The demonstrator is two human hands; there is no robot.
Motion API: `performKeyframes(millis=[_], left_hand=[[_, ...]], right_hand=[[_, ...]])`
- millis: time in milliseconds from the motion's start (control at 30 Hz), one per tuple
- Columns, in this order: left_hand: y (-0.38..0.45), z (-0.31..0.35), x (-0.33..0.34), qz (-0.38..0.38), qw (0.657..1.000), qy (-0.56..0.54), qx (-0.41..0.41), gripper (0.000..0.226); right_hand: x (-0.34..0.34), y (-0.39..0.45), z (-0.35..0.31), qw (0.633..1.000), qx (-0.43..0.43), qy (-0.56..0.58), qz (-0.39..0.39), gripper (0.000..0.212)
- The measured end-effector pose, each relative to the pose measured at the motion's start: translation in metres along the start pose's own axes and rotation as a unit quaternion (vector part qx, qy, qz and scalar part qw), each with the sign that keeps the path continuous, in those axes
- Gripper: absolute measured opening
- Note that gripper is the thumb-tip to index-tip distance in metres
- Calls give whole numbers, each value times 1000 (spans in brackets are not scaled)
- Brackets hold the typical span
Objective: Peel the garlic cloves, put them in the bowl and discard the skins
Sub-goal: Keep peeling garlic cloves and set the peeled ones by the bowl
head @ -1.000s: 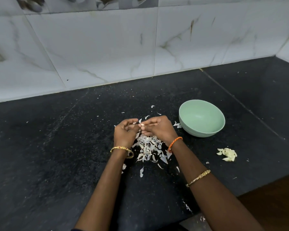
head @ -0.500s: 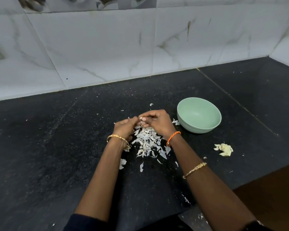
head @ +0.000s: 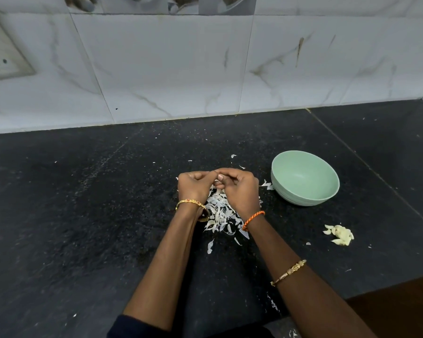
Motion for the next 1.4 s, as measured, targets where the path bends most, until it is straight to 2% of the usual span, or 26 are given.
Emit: performKeyframes(millis=[167, 300, 533, 667, 733, 833, 967, 1033, 1167, 1400], left_hand=[[1, 4, -1, -6, 1000, 4, -15, 20], [4, 6, 0, -19, 997, 23, -70, 31], [2, 3, 1, -11, 992, 42, -120, 29], [3, 4, -4, 27, 991, 54, -116, 26], [5, 5, -5, 20, 994, 57, -96, 29], [5, 4, 0, -40, 996, 75, -10, 32], [7, 4, -2, -58, 991, 88, 77, 17], [9, 6, -6, -70, 990, 85, 87, 5], [4, 9, -1, -112, 982, 104, 109, 6], [5, 7, -4, -98, 973, 164, 129, 7]], right_hand=[[0, 2, 0, 999, 13, 32, -20, 15], [3, -1, 1, 988, 67, 129, -55, 15], [3, -9, 2, 913, 197, 339, -113, 14], [-4, -5, 3, 885, 225, 393, -113, 14], [-7, -3, 3, 885, 221, 391, -121, 15], [-10, -4, 2, 895, 206, 375, -128, 15], [-16, -2, 3, 918, 189, 331, -112, 15], [-19, -1, 4, 927, 180, 311, -108, 13], [-19, 1, 3, 940, 160, 277, -117, 6], [-20, 3, 4, 952, 154, 232, -127, 6]])
Point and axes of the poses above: each hand's wrist, its own y-axis towards the middle knuckle, its own x-axis out of the palm, z = x × y, the point moved 3 cm from there along y, towards the middle knuckle, and after that the axes turned 11 degrees about -y, right-handed, at the moved point
